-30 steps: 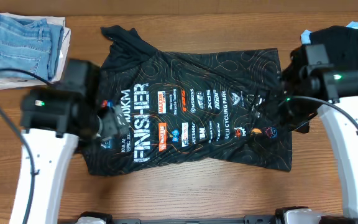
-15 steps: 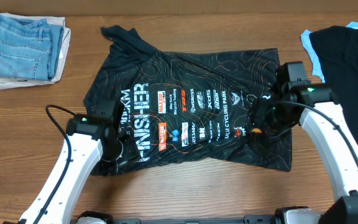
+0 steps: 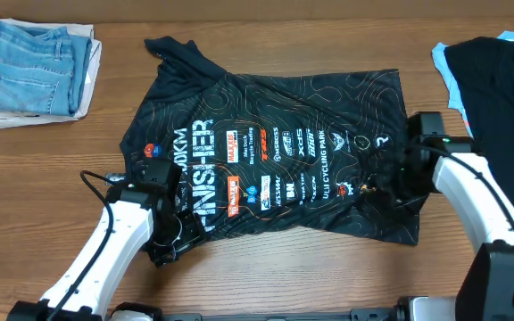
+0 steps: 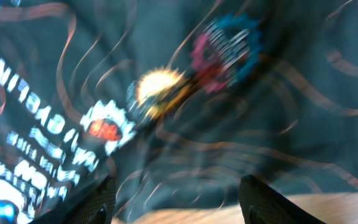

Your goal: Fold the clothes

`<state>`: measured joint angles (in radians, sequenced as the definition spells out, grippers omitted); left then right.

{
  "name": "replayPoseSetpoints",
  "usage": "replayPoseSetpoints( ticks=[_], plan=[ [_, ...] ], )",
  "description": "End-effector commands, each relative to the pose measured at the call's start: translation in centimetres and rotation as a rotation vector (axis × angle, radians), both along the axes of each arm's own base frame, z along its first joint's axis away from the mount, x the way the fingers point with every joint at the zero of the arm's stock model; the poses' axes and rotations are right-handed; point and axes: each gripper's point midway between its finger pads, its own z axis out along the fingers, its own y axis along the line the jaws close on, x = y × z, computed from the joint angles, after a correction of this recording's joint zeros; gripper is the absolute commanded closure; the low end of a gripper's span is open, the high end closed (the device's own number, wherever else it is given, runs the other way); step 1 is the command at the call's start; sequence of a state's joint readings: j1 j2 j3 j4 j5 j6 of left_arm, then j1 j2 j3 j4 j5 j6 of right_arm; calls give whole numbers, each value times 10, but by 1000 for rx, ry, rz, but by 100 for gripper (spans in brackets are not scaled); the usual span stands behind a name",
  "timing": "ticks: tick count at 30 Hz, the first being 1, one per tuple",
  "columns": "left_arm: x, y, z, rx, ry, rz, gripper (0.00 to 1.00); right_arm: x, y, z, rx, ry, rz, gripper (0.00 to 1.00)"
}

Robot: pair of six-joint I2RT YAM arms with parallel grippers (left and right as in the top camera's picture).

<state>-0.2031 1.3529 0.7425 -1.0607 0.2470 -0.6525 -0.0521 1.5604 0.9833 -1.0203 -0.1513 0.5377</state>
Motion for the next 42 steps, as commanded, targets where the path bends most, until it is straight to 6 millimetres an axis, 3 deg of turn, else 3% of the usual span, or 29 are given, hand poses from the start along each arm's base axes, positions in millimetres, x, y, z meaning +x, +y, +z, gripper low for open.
replayPoseSetpoints(
  ticks=[1, 8, 20, 22, 26, 30, 33, 39, 42],
  plan=[
    [-2, -4, -7, -10, 37, 22, 34, 0, -19, -9, -26, 18, -71, 33],
    [-6, -3, -16, 2, 87, 22, 32, 14, -27, -11, -29, -32, -92, 34],
    [-9, -2, -26, 16, 130, 33, 31, 8, -24, -41, -10, 66, -91, 37],
    [-8, -1, -27, 24, 126, 31, 36, 8, -25, -42, -11, 69, -91, 37],
    [-9, 0, -29, 24, 128, 32, 57, 8, -25, -43, -14, 73, -91, 43],
    [-13, -1, -37, 13, 125, 34, 62, 7, -25, -44, -14, 76, -91, 43],
    [-20, 0, -41, 16, 143, 40, 75, 8, -25, -44, -14, 75, -91, 53],
    [-15, 0, -43, 16, 120, 39, 77, 6, -25, -46, -14, 78, -91, 53],
    [-8, -1, -44, 12, 91, 35, 68, 7, -25, -46, -14, 74, -91, 48]
  ],
)
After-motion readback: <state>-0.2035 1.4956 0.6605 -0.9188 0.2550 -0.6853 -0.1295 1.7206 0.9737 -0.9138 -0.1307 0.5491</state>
